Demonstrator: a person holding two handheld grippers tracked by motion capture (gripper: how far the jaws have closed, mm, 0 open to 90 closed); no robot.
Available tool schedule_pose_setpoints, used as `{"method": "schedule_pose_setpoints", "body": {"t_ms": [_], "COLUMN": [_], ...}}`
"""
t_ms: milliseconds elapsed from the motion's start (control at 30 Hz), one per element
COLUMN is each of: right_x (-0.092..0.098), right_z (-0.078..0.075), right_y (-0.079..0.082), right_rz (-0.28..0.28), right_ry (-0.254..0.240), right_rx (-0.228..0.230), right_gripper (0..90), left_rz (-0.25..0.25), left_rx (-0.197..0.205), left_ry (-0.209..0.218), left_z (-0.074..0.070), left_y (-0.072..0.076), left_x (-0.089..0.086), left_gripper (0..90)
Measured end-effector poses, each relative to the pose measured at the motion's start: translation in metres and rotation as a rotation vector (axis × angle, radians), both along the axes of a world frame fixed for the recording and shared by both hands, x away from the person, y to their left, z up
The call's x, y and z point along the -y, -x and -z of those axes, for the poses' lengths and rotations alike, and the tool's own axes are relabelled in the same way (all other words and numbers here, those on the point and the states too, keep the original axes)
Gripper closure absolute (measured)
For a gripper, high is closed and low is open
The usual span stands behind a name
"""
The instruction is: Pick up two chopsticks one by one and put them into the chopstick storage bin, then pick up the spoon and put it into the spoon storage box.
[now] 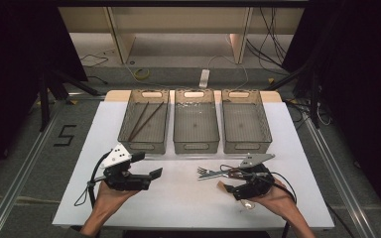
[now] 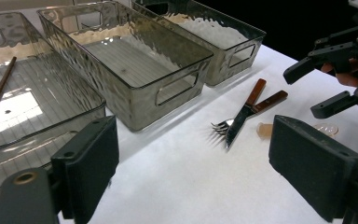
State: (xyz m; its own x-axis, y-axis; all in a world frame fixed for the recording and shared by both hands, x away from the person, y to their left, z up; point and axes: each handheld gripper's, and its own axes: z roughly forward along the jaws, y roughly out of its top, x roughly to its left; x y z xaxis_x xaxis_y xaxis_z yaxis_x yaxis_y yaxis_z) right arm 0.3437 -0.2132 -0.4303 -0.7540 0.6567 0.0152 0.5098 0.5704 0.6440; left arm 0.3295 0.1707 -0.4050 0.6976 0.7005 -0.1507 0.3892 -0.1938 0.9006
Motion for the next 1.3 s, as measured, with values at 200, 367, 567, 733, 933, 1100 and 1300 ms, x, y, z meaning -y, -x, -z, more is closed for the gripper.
{"method": "schedule_pose_setpoints", "body": {"t_ms": [200,367,567,733,933,1100,1300], "right_x": [-0.006,-0.009,-0.011,-0.011,-0.016,-0.021,-0.024], "right_z": [0.007,0.011,0.016,0.018,0.024,0.030,0.034], "right_y": [-0.004,-0.009,-0.012,-0.012,-0.011,-0.014,-0.017], "right_rz": [-0.012,-0.014,-0.020,-0.031,-0.050,-0.060,-0.055], "right_ry": [0.049,0.078,0.115,0.130,0.152,0.164,0.184], "right_rx": [-0.035,-0.056,-0.087,-0.108,-0.140,-0.167,-0.187], "right_gripper": [25.5,30.8,38.9,46.0,51.4,56.5,63.6], "left_rz": [-0.003,-0.005,-0.002,-0.003,0.003,0.002,0.000], "left_rx": [0.004,-0.001,0.010,0.023,0.033,0.035,0.038], "left_ry": [0.007,0.004,-0.004,-0.018,-0.030,-0.027,-0.024], "left_z": [0.000,0.003,0.003,0.004,0.004,0.004,0.004], "left_y": [0.003,0.005,0.007,0.009,0.010,0.011,0.012], "left_x": [-0.002,-0.003,-0.002,-0.002,-0.003,-0.003,-0.003], "left_gripper": [15.5,15.5,15.5,15.5,15.5,15.5,15.5]}}
